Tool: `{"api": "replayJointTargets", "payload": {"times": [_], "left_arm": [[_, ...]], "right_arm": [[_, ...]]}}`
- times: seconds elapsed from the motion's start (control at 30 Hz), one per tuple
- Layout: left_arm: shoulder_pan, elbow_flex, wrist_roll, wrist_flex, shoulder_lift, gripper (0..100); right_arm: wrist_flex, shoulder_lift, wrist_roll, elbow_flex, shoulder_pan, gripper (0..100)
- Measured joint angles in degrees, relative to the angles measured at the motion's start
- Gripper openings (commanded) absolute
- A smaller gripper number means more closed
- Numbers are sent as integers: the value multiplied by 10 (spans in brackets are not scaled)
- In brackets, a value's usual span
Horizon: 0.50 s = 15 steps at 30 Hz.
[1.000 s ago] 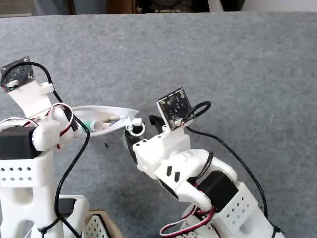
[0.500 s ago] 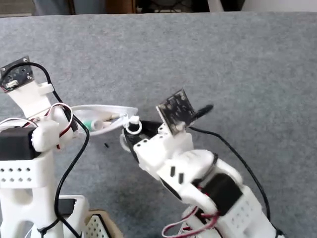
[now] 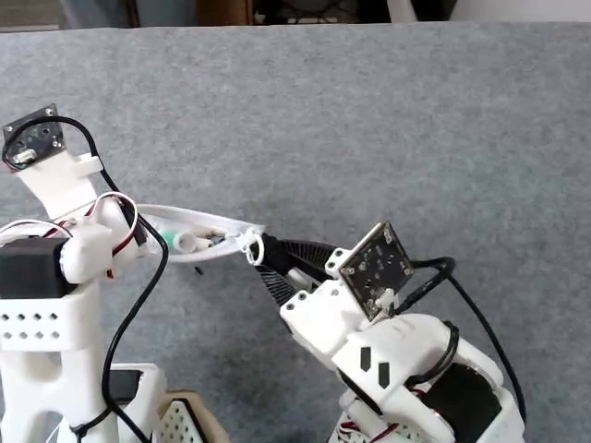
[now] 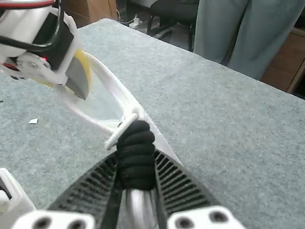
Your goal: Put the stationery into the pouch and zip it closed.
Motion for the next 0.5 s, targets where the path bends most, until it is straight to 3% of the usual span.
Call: {"api": "replayJointTargets", "payload": {"times": [0.4, 0.5], "left_arm": [[0, 0, 0, 0, 0, 29], [0, 0, 0, 0, 0, 29]], "right_arm": [[-3, 0, 0, 0, 0, 20], [-9, 0, 0, 0, 0, 100]]}}
